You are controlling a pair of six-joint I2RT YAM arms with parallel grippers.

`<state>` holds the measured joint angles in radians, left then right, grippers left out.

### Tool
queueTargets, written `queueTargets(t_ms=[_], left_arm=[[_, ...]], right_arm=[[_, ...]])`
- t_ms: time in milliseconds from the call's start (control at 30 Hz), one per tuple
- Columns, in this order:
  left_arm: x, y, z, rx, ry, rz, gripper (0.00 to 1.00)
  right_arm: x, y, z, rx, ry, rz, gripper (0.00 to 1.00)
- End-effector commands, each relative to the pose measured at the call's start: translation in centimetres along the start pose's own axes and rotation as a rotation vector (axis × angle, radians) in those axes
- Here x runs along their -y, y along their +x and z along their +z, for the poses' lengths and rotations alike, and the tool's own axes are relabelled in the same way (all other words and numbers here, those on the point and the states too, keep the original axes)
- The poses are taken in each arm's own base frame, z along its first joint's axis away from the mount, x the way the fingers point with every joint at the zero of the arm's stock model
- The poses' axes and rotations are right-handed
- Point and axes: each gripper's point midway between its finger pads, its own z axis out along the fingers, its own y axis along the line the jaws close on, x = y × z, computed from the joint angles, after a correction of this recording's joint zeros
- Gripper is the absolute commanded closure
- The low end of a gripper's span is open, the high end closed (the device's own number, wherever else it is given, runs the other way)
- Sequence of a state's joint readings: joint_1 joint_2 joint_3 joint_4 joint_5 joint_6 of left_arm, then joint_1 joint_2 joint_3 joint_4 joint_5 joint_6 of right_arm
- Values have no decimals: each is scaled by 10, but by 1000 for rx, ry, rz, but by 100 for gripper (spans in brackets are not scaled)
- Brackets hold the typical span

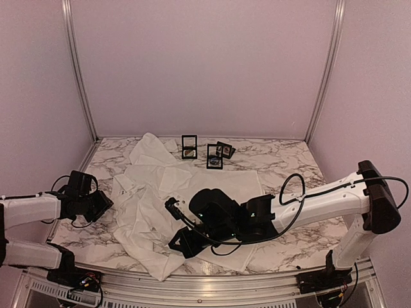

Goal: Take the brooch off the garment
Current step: Smooth out the flattened clothing at the center of the board.

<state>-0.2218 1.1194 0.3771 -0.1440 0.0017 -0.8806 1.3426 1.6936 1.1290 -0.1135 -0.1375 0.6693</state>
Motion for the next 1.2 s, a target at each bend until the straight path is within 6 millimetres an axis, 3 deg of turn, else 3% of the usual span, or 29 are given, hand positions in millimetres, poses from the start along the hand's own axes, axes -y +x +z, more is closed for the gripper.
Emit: queueTargets(t_ms=[0, 333, 467, 633, 700, 800, 933, 1067, 1167], left_arm=[[-5, -12, 11, 27, -89, 113, 46], [1, -3, 34, -12, -256, 339, 48], [-1, 1, 47, -28, -298, 370, 68], [-1, -8, 44, -1, -335, 387, 97], [1, -19, 39, 18, -351, 410, 100], [5, -44, 31, 55, -397, 448, 100], [7, -72, 22, 82, -438, 469, 100], [4, -89, 16, 85, -462, 469, 100], [5, -95, 15, 84, -469, 481, 100]], right_arm=[[-6, -7, -12, 31, 0, -14, 100], [-5, -4, -17, 30, 1, -21, 100], [-1, -1, -23, 27, 25, -29, 100], [8, 3, -38, 19, 84, -59, 100], [8, 8, -45, -1, 102, -97, 100], [-2, 24, -54, -63, 98, -192, 100], [-34, 58, -70, -155, 6, -321, 100], [-67, 98, -85, -240, -109, -405, 100], [-79, 120, -85, -289, -165, -425, 100]])
